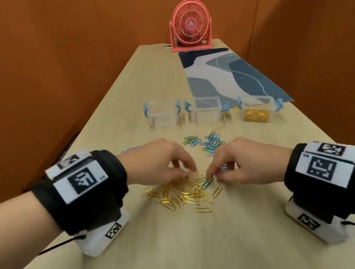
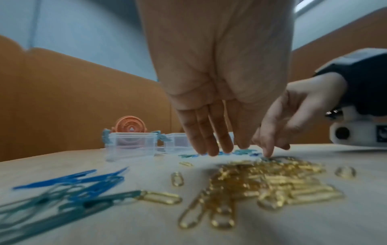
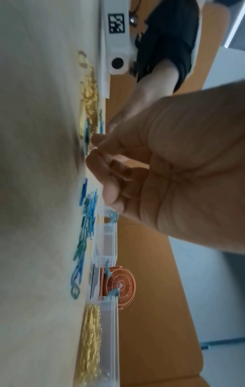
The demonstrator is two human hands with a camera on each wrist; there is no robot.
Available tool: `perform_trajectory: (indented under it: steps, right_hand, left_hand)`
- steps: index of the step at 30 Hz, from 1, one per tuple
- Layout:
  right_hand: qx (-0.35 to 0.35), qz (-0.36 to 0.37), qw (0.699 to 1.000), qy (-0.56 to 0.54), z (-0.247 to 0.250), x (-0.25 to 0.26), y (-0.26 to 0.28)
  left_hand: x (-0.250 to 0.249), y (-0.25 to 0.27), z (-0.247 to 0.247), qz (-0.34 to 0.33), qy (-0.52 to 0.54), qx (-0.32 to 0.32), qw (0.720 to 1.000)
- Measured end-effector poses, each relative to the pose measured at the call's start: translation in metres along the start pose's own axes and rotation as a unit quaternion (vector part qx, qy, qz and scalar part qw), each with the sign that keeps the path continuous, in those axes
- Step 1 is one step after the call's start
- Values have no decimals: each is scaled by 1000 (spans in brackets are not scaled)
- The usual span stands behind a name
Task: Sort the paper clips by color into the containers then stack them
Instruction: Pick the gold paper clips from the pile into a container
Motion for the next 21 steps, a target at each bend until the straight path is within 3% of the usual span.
perform_trajectory:
  steps: [3, 6, 8, 11, 14, 19, 21]
  right_hand:
    - [17, 23, 998, 48, -7, 0, 3]
    - [-12, -9, 997, 82, 1, -15, 4]
    - [-31, -24, 996, 84, 8, -24, 4]
    - [-47, -41, 997, 51, 14, -29, 6]
    - [0, -66, 997, 27, 3, -22, 9]
    - [38, -68, 996, -44, -10, -11, 4]
    - [-15, -77, 996, -35, 9, -22, -10]
  left_hand:
    - [-14, -6, -16, -57, -40, 14, 997]
    - [-10, -1, -16, -54, -28, 26, 998]
    - [1, 3, -8, -20, -15, 18, 1000]
    - [28, -1, 10, 71, -17, -48, 996]
    - [41, -9, 11, 112, -47, -45, 992]
    - [20, -10, -3, 51, -33, -12, 998]
    - [17, -7, -2, 38, -31, -29, 998]
Point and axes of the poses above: each hand's wrist, its own y-axis away from the middle knuckle, its own z-axis out of the back of the hand, x = y × z, the point moved 8 cm from there along -y, towards the middle knuckle, and after that the axes turned 7 degrees about -x, right-handed, at the moved point
